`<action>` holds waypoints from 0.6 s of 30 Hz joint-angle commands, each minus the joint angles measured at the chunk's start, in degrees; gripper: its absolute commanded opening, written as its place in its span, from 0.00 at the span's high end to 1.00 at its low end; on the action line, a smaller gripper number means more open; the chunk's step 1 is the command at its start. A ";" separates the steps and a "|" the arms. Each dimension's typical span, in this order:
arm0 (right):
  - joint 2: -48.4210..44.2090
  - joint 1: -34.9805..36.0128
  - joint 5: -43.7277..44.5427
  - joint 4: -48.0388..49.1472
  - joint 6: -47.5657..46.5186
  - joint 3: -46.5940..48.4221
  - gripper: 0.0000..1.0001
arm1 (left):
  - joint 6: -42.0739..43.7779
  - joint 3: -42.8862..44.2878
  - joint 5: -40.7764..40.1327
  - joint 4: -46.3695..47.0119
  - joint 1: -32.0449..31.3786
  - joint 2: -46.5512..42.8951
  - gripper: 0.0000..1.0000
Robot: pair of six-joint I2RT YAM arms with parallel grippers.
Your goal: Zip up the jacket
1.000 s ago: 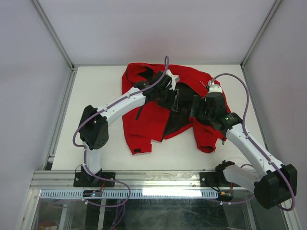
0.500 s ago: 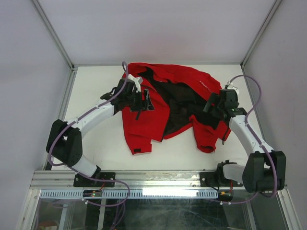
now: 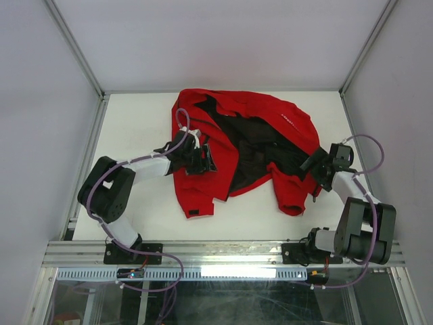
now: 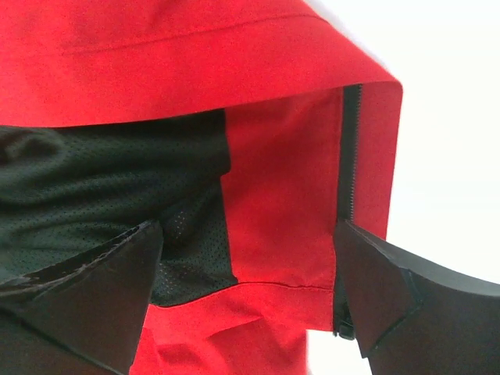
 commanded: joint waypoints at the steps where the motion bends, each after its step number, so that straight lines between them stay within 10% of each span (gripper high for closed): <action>1: 2.91 -0.13 -8.83 6.68 -0.26 0.25 0.12 | -3.51 -5.57 -3.44 7.79 2.79 -1.85 0.33; 8: 5.69 9.51 -11.02 5.58 -1.71 5.88 0.44 | -8.74 -17.93 -8.87 11.70 11.95 -11.77 0.33; 18: -3.46 17.82 7.92 -13.46 -7.21 17.46 0.96 | -9.60 -17.53 -5.26 9.34 13.56 -22.42 0.29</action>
